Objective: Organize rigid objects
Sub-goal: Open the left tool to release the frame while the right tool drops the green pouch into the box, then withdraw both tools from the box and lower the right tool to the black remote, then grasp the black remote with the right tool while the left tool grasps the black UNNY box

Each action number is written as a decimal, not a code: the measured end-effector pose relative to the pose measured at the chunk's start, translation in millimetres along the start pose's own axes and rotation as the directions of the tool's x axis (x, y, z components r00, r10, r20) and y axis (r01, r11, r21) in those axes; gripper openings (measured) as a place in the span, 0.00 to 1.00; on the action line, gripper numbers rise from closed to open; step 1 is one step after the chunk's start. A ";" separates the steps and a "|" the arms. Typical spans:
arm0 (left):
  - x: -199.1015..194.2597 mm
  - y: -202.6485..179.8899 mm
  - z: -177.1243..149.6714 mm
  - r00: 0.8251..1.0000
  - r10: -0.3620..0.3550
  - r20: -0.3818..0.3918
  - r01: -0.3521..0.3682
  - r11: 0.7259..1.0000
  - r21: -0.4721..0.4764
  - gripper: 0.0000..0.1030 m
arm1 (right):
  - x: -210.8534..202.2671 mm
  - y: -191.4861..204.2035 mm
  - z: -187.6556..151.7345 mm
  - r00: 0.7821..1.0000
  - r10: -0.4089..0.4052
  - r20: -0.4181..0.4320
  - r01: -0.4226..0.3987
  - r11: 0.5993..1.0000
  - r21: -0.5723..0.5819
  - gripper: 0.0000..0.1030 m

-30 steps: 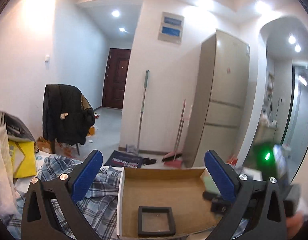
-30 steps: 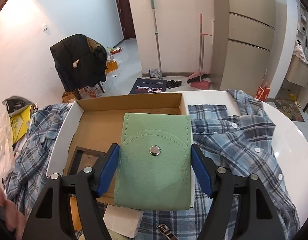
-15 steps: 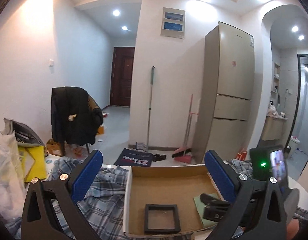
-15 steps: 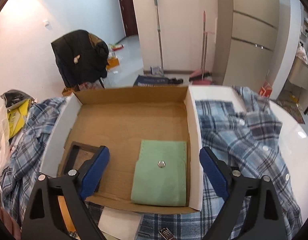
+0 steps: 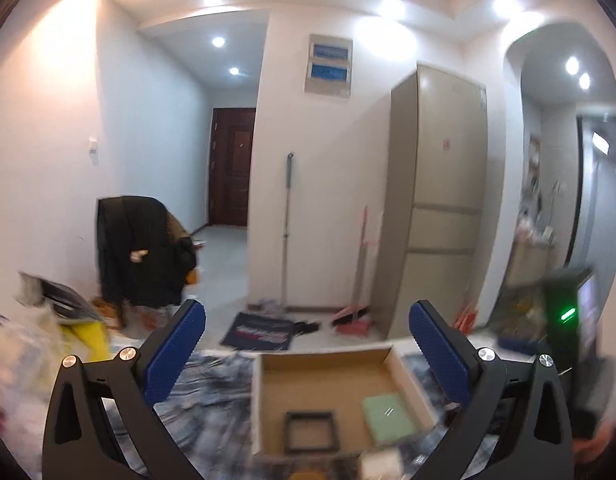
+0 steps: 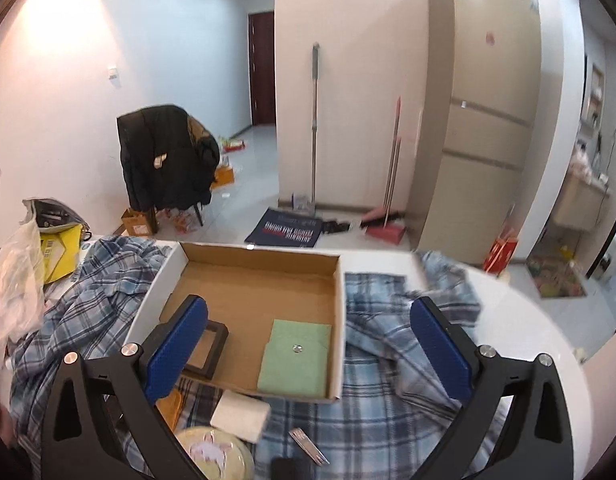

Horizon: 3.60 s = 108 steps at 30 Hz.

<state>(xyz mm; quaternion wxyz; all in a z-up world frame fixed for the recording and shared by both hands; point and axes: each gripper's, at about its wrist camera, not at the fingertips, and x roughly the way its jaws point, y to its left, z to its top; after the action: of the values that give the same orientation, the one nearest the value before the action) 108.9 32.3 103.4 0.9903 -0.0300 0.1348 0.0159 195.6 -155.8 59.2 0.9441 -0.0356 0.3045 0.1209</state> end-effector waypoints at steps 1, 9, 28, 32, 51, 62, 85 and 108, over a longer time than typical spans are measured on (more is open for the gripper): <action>-2.5 -1.6 1.2 0.999 0.006 -0.036 -0.005 1.000 0.016 1.00 | -11.5 -1.8 -1.7 1.000 0.008 0.020 -0.008 1.000 0.008 1.00; -49.6 -12.6 -31.9 0.997 0.036 0.063 -0.043 0.993 0.106 1.00 | -76.7 -20.8 -23.2 0.994 -0.006 0.112 -0.001 0.998 0.068 1.00; -95.6 -4.9 -140.6 0.989 -0.144 0.020 0.144 0.989 -0.017 1.00 | -91.0 -14.3 -142.8 0.979 0.040 0.198 -0.038 0.999 -0.015 1.00; -92.8 -8.3 -145.8 0.995 -0.094 -0.033 0.094 0.996 0.004 1.00 | -98.2 -10.3 -150.8 0.970 -0.022 0.242 0.027 1.000 -0.015 1.00; -92.8 -12.3 -147.7 0.998 -0.060 -0.029 0.061 0.997 0.045 1.00 | -95.5 -15.3 -153.1 0.975 -0.002 0.221 0.001 1.000 0.004 0.97; -76.3 -11.6 -150.1 0.984 -0.136 -0.117 0.141 0.989 0.039 1.00 | -61.7 -17.0 -155.5 0.994 0.011 -0.105 -0.010 1.000 0.008 0.71; -78.4 -2.8 -149.5 0.985 -0.141 -0.097 0.142 0.990 0.008 1.00 | -1.7 -0.9 -175.1 0.909 0.084 -0.408 -0.096 0.995 -0.009 0.46; -68.6 -0.9 -151.2 0.966 -0.199 -0.167 0.202 0.979 -0.001 1.00 | -32.6 -16.5 -174.7 0.931 0.076 -0.357 -0.064 0.997 0.044 0.34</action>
<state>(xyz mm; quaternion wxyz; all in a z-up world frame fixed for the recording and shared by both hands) 2.6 20.1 -23.6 0.9723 -0.0368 0.2135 -0.0880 75.2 -203.1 -63.7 0.8683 -0.0310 0.4745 0.1411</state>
